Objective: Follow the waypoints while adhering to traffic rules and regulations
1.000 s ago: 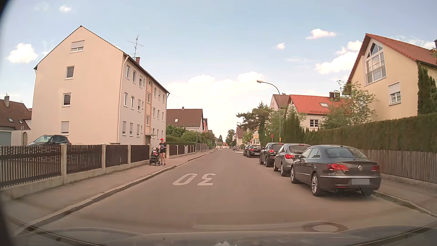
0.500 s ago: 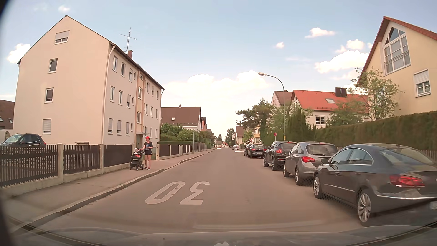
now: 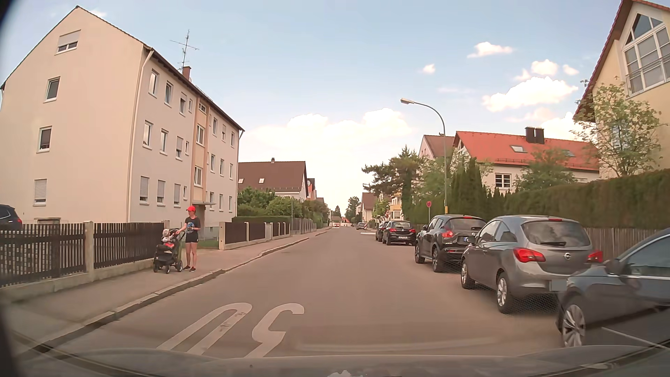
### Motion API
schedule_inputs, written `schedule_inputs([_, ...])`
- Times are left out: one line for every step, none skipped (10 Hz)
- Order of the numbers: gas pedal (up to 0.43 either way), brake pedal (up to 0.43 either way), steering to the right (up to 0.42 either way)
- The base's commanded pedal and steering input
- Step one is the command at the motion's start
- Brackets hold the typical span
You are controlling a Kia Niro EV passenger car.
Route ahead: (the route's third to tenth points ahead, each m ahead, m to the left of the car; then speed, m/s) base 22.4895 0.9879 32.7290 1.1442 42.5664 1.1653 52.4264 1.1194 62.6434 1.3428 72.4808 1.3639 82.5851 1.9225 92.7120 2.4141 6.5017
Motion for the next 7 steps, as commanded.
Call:
schedule_inputs([0.098,0.018,-0.005])
schedule_inputs([0.098,0.018,-0.007])
schedule_inputs([0.098,0.018,-0.008])
schedule_inputs([0.098,0.018,-0.008])
schedule_inputs([0.098,0.018,-0.008])
schedule_inputs([0.098,0.018,-0.008])
schedule_inputs([0.098,0.018,-0.007])
